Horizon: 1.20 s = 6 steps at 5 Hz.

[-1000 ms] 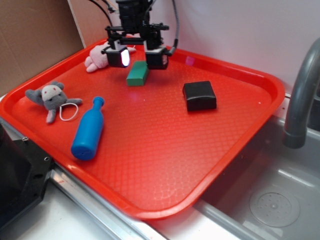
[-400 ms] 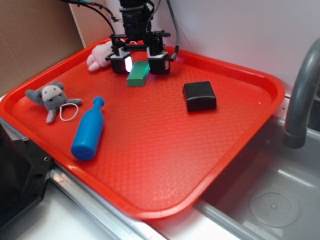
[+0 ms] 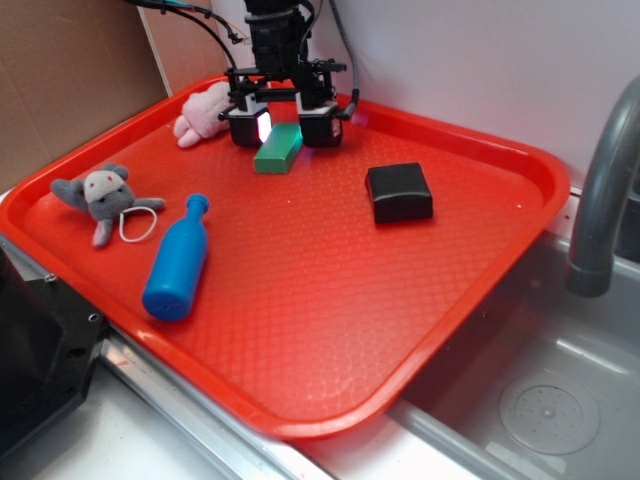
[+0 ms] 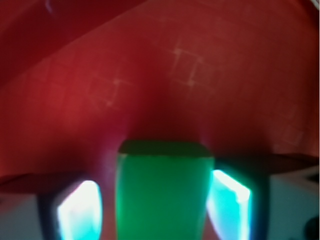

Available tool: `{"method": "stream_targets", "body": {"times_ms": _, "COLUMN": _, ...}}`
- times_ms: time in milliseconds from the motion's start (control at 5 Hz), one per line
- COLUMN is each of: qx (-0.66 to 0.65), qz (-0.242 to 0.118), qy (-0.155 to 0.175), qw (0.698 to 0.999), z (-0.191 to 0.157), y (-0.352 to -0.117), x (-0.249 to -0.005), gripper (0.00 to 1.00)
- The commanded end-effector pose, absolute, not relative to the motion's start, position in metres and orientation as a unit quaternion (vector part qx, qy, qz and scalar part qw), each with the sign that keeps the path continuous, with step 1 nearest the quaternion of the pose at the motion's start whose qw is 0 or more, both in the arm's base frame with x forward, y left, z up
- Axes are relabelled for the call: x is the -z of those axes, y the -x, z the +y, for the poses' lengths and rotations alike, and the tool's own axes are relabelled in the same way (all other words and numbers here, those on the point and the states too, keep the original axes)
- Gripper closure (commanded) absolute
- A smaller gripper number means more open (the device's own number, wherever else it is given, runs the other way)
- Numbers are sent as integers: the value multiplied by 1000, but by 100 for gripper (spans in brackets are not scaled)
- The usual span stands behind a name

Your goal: Grab the green block.

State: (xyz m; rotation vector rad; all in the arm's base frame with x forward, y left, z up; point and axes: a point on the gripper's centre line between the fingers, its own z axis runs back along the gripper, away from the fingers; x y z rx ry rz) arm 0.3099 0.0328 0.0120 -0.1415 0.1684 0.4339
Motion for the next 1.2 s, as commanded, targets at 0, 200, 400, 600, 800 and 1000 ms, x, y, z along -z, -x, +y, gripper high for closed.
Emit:
{"method": "stream_targets", "body": {"times_ms": 0, "qx": -192, "qz": 75, "qy": 64, "qw": 976, "z": 38, "y": -311, "x": -14, "gripper": 100}}
{"method": "stream_targets", "body": {"times_ms": 200, "qx": -160, "qz": 23, "qy": 43, "qw": 986, "z": 21, "y": -318, "x": -64, "gripper": 100}}
{"method": "stream_targets", "body": {"times_ms": 400, "qx": -49, "qz": -44, "qy": 103, "qw": 993, "z": -25, "y": -307, "x": -116, "gripper": 100}}
{"method": "stream_targets", "body": {"times_ms": 600, "qx": 27, "qz": -76, "qy": 138, "qw": 987, "z": -70, "y": -272, "x": -168, "gripper": 100}}
{"method": "stream_targets", "body": {"times_ms": 800, "qx": 55, "qz": -94, "qy": 168, "qw": 980, "z": -78, "y": -248, "x": -218, "gripper": 100}}
{"method": "stream_targets", "body": {"times_ms": 1000, "qx": 40, "qz": -105, "qy": 155, "qw": 981, "z": -69, "y": -244, "x": -268, "gripper": 100}}
